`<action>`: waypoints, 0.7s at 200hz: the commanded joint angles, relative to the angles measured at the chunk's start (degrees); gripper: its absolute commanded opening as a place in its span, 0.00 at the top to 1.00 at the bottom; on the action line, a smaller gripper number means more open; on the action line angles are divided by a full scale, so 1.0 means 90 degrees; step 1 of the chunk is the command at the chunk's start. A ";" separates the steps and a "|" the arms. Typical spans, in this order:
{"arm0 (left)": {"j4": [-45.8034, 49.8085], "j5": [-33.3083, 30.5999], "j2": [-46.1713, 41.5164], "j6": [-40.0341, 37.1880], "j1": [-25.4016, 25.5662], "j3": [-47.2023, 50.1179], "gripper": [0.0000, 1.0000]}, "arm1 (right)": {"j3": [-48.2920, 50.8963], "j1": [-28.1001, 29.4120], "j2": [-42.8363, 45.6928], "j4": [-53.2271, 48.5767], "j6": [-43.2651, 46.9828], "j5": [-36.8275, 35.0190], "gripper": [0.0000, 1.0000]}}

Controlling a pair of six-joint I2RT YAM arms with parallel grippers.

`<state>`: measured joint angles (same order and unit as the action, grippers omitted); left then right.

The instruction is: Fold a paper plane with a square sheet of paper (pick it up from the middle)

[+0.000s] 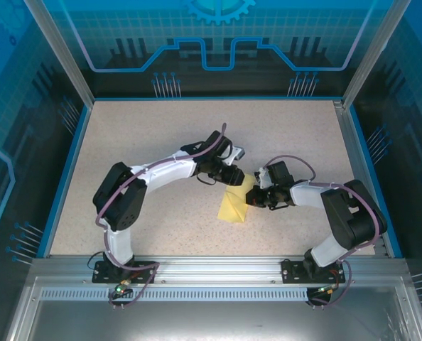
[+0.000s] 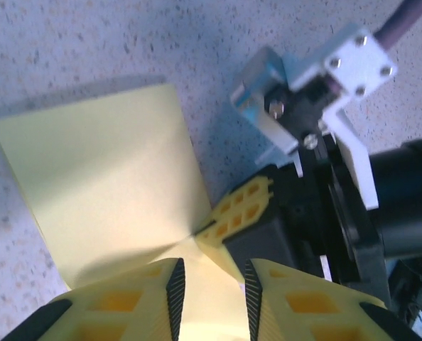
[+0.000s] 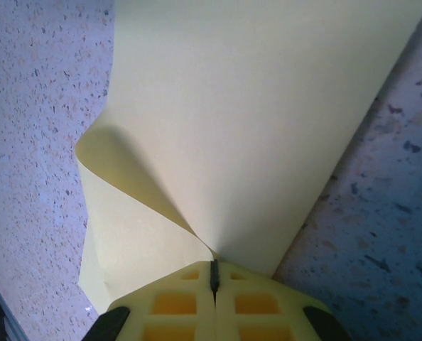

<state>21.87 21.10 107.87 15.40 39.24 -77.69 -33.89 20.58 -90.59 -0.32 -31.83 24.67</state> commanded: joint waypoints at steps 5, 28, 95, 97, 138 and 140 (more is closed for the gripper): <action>-0.0129 0.0217 -0.0146 0.0303 0.0124 0.0562 0.70 | 0.0111 -0.0031 -0.0296 -0.0399 0.0127 -0.0284 0.99; -0.0413 0.0283 -0.0013 0.0398 0.0131 0.0837 0.72 | 0.0114 -0.0031 -0.0296 -0.0397 0.0129 -0.0261 0.99; -0.0672 0.0261 0.0469 0.0338 0.0132 0.0893 0.73 | 0.0111 -0.0031 -0.0218 -0.0492 0.0158 -0.0255 0.99; -0.0672 0.0262 0.0481 0.0335 0.0132 0.0889 0.73 | 0.0100 -0.0031 -0.0211 -0.0497 0.0158 -0.0252 0.99; -0.0673 0.0142 0.0629 0.0268 0.0137 0.0966 0.73 | 0.0075 -0.0036 -0.0233 -0.0513 0.0161 -0.0258 0.99; -0.0670 0.0130 0.0643 0.0271 0.0138 0.0966 0.73 | 0.0079 -0.0032 -0.0236 -0.0512 0.0161 -0.0252 0.99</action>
<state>16.21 22.31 112.49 18.09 40.29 -69.97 -33.89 20.58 -90.76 -0.01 -31.81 24.93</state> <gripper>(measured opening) 0.271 0.044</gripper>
